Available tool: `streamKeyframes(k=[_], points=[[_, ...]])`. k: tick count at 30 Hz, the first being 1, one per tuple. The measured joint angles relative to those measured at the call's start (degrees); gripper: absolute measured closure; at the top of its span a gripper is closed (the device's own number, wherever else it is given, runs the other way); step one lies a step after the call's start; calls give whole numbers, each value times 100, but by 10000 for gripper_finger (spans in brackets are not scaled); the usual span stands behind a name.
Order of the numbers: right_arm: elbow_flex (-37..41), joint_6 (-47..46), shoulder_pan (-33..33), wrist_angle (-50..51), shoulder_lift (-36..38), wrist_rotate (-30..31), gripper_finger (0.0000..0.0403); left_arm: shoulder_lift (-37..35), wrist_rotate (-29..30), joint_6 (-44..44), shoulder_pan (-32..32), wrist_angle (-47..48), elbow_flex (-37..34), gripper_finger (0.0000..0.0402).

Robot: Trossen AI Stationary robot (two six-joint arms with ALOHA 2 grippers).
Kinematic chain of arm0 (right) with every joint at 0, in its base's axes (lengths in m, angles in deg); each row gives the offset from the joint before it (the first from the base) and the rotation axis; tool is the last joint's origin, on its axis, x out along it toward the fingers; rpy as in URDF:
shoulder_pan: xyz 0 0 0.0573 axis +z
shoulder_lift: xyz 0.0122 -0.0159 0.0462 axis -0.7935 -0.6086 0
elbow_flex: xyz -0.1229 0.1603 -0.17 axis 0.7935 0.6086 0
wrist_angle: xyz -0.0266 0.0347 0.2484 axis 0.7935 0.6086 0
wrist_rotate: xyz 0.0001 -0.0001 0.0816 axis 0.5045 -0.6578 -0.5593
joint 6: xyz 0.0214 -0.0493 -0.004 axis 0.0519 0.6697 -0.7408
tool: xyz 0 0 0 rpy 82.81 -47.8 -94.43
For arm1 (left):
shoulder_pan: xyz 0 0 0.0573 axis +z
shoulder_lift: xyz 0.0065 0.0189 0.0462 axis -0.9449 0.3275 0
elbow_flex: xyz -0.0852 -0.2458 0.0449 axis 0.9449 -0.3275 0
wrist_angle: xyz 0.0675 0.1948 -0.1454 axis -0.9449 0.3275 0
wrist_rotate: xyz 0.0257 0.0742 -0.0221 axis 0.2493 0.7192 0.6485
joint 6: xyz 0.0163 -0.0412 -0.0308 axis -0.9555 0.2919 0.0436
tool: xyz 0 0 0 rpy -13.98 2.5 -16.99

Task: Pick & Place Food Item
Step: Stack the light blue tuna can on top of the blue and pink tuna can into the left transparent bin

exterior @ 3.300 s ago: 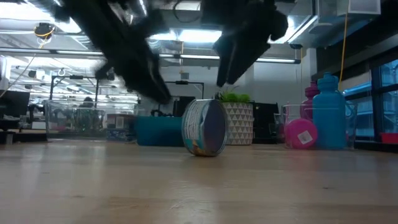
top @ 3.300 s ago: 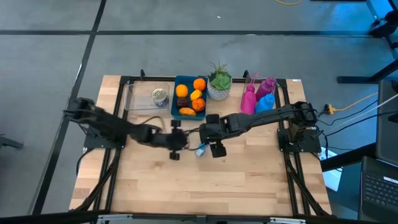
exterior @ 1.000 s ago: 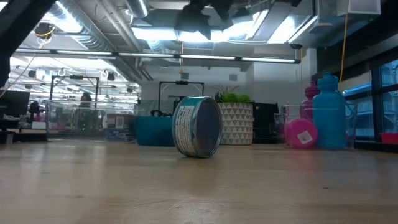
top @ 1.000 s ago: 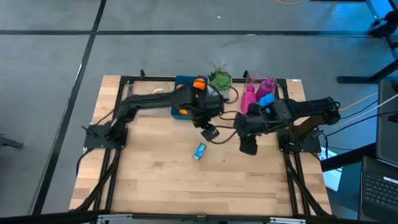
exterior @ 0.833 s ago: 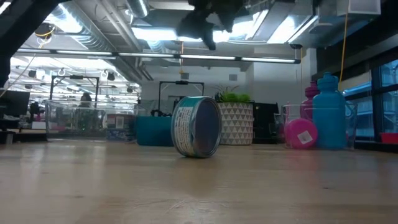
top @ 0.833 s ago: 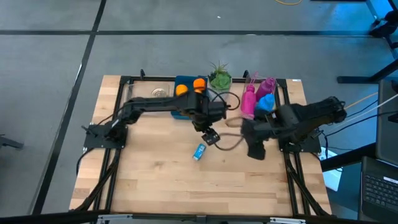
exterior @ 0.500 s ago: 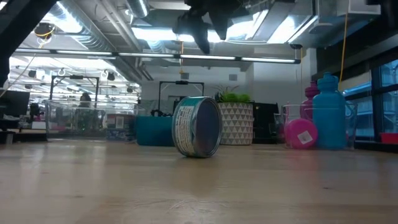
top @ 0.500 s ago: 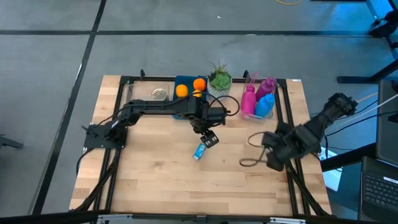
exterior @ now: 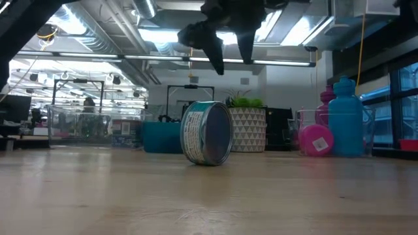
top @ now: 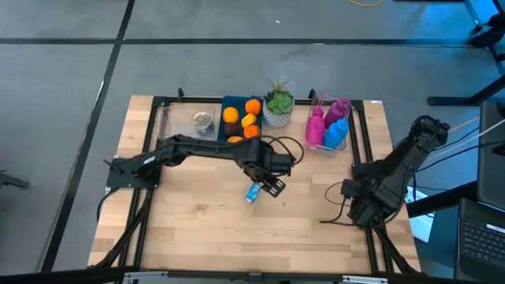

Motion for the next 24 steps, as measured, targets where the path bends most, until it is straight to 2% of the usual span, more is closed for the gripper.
streamKeyframes(k=[8,13,16,24], points=[[192,161,615,-19,0,78,133,-7,541,1189,-343,-102,1,179],[253,188,1014,-22,0,94,133,112,688,1577,-520,-82,1,179],[333,272,1285,-34,0,94,133,306,776,1505,-604,-148,1,179],[578,265,1991,-18,0,-220,133,758,108,1756,-583,-124,16,168]])
